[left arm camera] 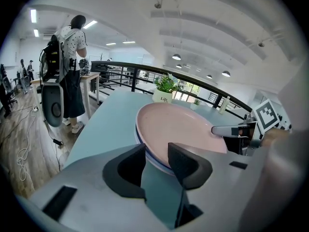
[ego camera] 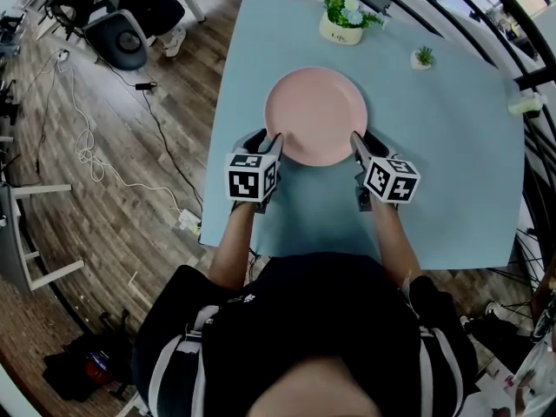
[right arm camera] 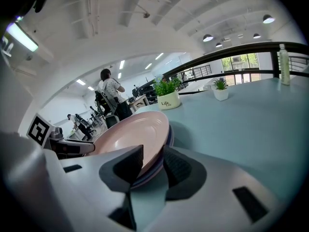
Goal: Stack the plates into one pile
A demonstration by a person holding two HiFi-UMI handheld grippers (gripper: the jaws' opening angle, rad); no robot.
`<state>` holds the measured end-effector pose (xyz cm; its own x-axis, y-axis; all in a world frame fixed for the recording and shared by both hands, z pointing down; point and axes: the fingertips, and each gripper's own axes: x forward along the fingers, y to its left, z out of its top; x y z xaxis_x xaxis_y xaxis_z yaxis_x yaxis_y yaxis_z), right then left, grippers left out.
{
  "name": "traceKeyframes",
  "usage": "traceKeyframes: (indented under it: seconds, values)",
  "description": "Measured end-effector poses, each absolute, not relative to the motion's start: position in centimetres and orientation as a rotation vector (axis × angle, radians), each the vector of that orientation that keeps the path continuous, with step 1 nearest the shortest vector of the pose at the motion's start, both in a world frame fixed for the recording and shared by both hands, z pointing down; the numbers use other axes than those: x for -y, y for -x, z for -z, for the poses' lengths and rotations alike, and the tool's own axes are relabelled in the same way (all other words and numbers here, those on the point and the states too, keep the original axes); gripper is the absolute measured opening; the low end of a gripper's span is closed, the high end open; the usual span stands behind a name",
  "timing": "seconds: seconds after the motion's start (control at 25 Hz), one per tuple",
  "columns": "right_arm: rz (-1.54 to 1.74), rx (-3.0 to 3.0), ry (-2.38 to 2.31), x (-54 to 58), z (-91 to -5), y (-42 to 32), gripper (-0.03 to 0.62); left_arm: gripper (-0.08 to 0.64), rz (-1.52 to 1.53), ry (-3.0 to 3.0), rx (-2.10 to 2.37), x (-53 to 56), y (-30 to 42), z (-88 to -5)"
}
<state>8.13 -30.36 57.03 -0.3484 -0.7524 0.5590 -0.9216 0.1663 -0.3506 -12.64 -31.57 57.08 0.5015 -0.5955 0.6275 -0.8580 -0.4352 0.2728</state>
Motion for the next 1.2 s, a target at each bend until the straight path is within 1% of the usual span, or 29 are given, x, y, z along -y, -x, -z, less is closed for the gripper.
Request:
traceKeyframes:
  seconds: [0.44, 0.8, 1.0, 1.2]
  values:
    - [-0.936, 2.182, -1.599, 30.5, -57.3, -8.3, 0.146, 0.140, -0.611, -2.205, 1.179, 32.0, 12.5, -57.5]
    - [-0.863, 2.274, -1.603, 30.7, -54.4, -9.6, 0.153, 0.140, -0.474, -2.226, 1.296, 31.2, 12.9, -54.1]
    - [-0.782, 2.393, -1.600, 29.7, -50.5, -9.4, 0.127, 0.127, -0.381, -2.234, 1.328, 28.9, 12.7, -51.7]
    - [-0.718, 2.497, -1.604, 27.1, -46.4, -10.4, 0.106, 0.104, -0.348, -2.285, 1.294, 26.9, 9.7, -49.5]
